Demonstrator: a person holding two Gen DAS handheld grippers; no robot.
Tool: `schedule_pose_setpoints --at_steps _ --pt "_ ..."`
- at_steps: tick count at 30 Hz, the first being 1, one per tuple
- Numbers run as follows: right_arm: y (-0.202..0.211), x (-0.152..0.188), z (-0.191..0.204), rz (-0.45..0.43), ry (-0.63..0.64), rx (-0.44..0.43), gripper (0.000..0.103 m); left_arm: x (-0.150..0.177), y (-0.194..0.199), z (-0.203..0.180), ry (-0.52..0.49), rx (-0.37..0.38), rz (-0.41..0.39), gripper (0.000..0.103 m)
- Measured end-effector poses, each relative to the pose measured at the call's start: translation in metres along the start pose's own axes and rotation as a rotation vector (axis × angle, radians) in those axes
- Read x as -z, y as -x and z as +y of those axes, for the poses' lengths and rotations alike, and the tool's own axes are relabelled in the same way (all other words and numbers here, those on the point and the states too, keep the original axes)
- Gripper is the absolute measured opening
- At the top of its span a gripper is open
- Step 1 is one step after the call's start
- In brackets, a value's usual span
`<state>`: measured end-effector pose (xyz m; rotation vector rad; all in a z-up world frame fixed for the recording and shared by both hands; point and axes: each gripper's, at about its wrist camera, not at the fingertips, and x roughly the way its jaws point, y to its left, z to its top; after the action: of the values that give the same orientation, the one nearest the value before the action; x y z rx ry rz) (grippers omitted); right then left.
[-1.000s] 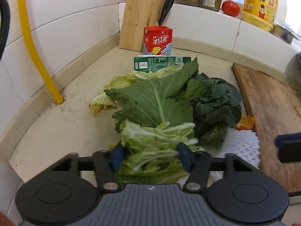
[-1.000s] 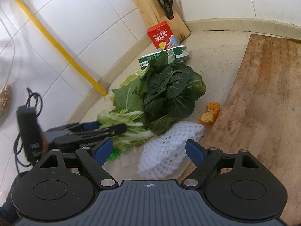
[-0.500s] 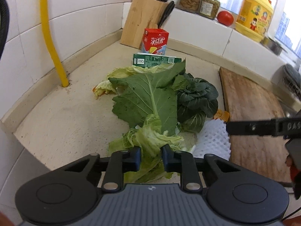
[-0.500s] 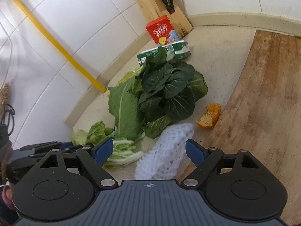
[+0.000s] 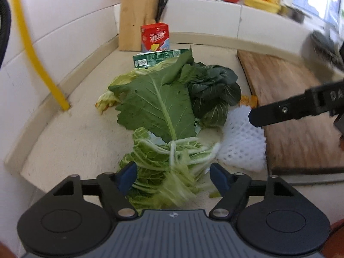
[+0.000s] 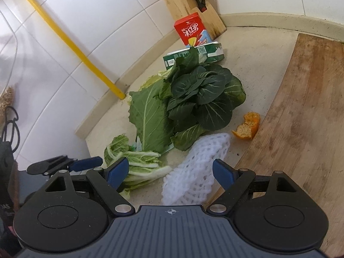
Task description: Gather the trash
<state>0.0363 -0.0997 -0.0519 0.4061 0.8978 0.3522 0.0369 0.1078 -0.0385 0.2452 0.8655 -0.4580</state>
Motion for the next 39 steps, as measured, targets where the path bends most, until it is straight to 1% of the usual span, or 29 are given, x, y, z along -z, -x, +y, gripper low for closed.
schedule_pose_setpoints --at_steps 3,6,7,8,9,10,11,12,13,18,20,21,22,24,25,26,29,30,31,32,33,34,36,37,39 --pt "-0.001 0.001 0.002 0.008 -0.003 -0.007 0.09 -0.003 -0.012 0.0 0.014 0.016 0.007 0.076" --pt "-0.001 0.004 0.004 0.011 0.003 -0.012 0.09 -0.003 -0.023 0.0 0.031 -0.002 0.001 0.077" --pt "-0.001 0.004 0.006 0.009 0.005 -0.01 0.09 -0.002 -0.026 0.0 0.039 -0.015 -0.008 0.075" --pt "0.0 0.005 0.006 0.008 0.009 -0.009 0.09 -0.001 -0.028 0.0 0.046 -0.025 -0.009 0.07" --pt "0.001 0.005 0.007 0.006 0.013 -0.007 0.09 0.0 -0.029 0.0 0.05 -0.029 -0.004 0.058" --pt "0.002 0.005 0.007 0.003 0.018 -0.005 0.09 0.001 -0.028 0.001 0.059 -0.028 -0.002 0.049" --pt "0.003 0.006 0.008 -0.001 0.021 -0.004 0.09 0.001 -0.025 0.003 0.076 -0.025 -0.006 0.045" --pt "0.004 0.006 0.008 -0.005 0.025 0.0 0.089 0.002 -0.022 0.006 0.093 -0.021 -0.011 0.037" --pt "0.005 0.006 0.008 -0.01 0.028 0.002 0.089 0.002 -0.018 0.01 0.115 -0.014 -0.016 0.033" --pt "0.007 0.006 0.009 -0.023 0.024 0.009 0.086 0.003 0.0 0.035 0.262 0.027 -0.049 0.025" --pt "0.007 0.005 0.011 -0.025 0.026 0.01 0.086 0.004 0.007 0.046 0.341 0.081 -0.071 0.021" --pt "0.008 0.004 0.012 -0.028 0.031 0.011 0.086 0.004 0.01 0.052 0.378 0.103 -0.084 0.008" --pt "0.008 0.003 0.014 -0.032 0.038 0.014 0.086 0.004 0.013 0.058 0.414 0.122 -0.095 0.004" --pt "0.008 0.001 0.017 -0.037 0.044 0.014 0.086 0.004 0.019 0.067 0.467 0.157 -0.124 0.004" --pt "0.007 0.0 0.018 -0.035 0.043 0.014 0.086 0.004 0.022 0.069 0.474 0.15 -0.137 0.004" --pt "0.005 -0.001 0.019 -0.032 0.036 0.013 0.086 0.004 0.022 0.069 0.458 0.136 -0.133 0.004" --pt "0.002 0.0 0.021 -0.023 0.017 -0.006 0.086 0.007 0.019 0.062 0.396 0.12 -0.1 0.007" --pt "0.001 0.001 0.022 -0.02 0.018 -0.006 0.086 0.007 0.019 0.058 0.35 0.118 -0.101 0.013" --pt "-0.001 0.002 0.024 -0.015 0.022 -0.001 0.086 0.005 0.02 0.053 0.288 0.112 -0.113 0.024" --pt "-0.002 0.003 0.025 -0.009 0.026 0.001 0.086 0.003 0.023 0.049 0.228 0.095 -0.128 0.032" --pt "-0.002 0.004 0.026 -0.003 0.027 0.003 0.086 0.0 0.026 0.044 0.164 0.077 -0.139 0.05" --pt "-0.002 0.005 0.028 -0.001 0.03 0.005 0.086 -0.004 0.03 0.039 0.086 0.073 -0.148 0.062" --pt "-0.001 0.008 0.029 0.003 0.037 0.011 0.087 -0.009 0.035 0.029 -0.083 0.077 -0.15 0.072" --pt "-0.001 0.01 0.029 0.005 0.036 0.016 0.087 -0.012 0.036 0.023 -0.174 0.077 -0.136 0.076" --pt "0.001 0.014 0.029 0.01 0.03 0.023 0.087 -0.015 0.034 0.011 -0.339 0.099 -0.095 0.077"
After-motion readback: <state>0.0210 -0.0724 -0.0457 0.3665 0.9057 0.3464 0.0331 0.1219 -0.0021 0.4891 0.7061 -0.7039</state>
